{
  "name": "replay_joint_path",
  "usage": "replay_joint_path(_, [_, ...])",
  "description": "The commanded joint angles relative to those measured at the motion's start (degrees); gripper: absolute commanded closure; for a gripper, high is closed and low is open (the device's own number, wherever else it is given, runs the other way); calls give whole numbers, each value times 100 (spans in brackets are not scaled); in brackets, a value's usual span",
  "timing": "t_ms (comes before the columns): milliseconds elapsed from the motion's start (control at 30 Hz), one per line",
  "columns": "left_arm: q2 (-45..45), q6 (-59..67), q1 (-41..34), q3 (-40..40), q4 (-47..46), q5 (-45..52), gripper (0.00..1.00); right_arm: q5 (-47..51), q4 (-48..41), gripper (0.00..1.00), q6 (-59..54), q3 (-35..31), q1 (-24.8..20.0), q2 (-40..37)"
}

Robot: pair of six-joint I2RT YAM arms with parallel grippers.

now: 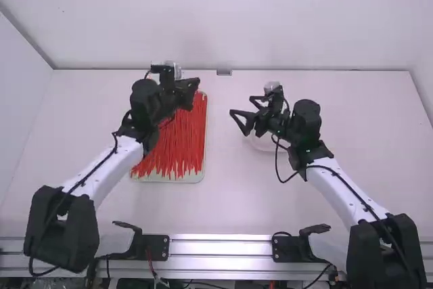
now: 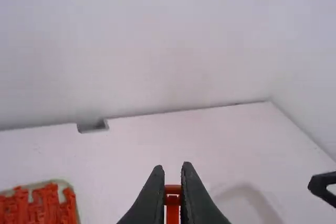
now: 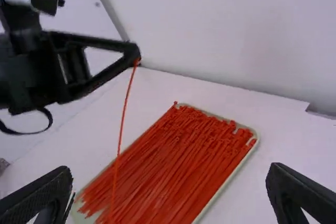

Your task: Fasten the cable tie

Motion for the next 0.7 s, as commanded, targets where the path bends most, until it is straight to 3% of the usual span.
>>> replay_joint_path(0, [98, 297, -131, 713, -348, 175, 98, -66, 55, 2, 553, 260, -2, -92])
replay_joint_path(167, [254, 505, -433, 1397, -949, 7, 98, -31, -282, 2, 697, 568, 179, -92])
replay_joint_path(667, [254, 118, -927, 1388, -901, -63, 98, 1023, -890, 2, 1003, 1080, 846, 4])
